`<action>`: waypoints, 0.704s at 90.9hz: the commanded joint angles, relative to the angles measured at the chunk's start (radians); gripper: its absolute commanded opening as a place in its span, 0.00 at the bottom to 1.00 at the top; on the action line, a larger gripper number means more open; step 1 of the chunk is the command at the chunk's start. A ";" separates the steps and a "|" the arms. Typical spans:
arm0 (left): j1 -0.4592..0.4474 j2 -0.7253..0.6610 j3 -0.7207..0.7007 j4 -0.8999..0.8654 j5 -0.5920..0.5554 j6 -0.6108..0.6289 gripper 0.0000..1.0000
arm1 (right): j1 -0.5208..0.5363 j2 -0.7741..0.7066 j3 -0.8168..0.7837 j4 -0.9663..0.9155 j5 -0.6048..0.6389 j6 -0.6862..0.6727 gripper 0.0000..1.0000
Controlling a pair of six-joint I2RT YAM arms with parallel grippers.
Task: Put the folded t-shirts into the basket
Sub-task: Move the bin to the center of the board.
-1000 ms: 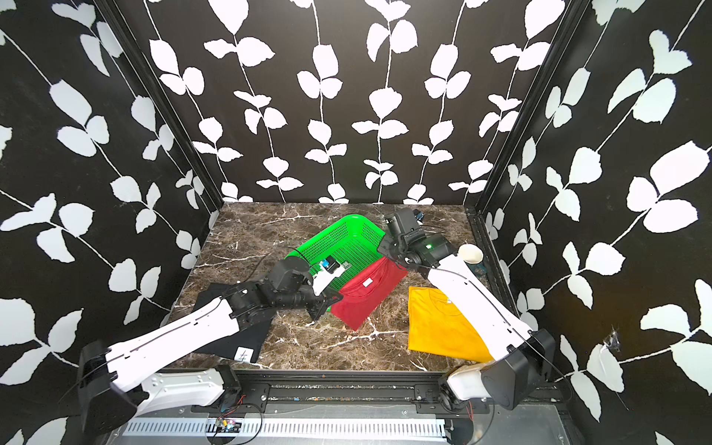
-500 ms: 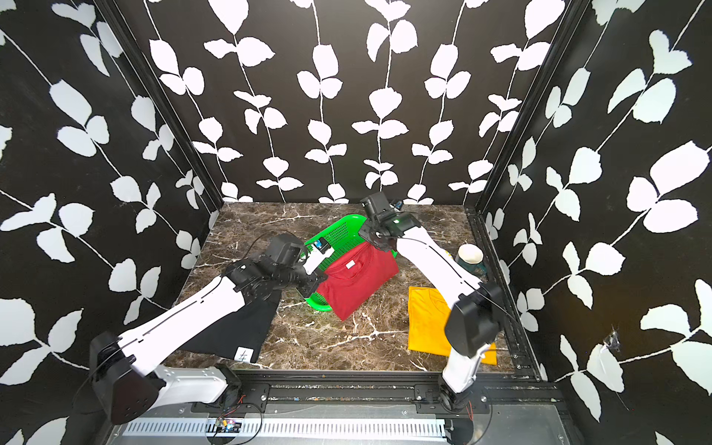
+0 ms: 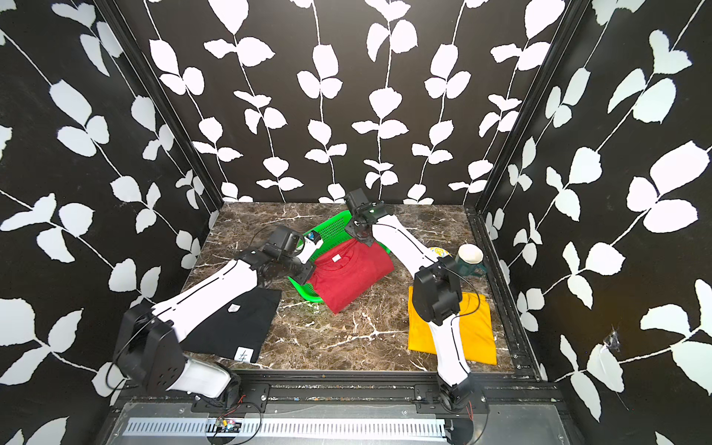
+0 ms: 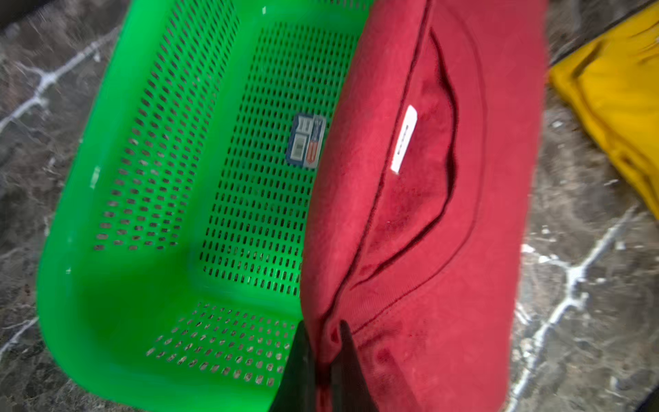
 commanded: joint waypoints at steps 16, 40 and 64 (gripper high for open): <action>0.006 0.174 -0.030 0.040 -0.051 -0.049 0.00 | -0.008 0.143 0.100 -0.055 0.053 0.000 0.00; 0.006 0.271 -0.040 0.084 -0.031 -0.113 0.00 | -0.025 0.224 0.128 -0.007 0.015 -0.023 0.00; 0.006 0.262 -0.050 0.103 -0.026 -0.139 0.00 | -0.033 0.235 0.133 0.142 -0.092 -0.041 0.00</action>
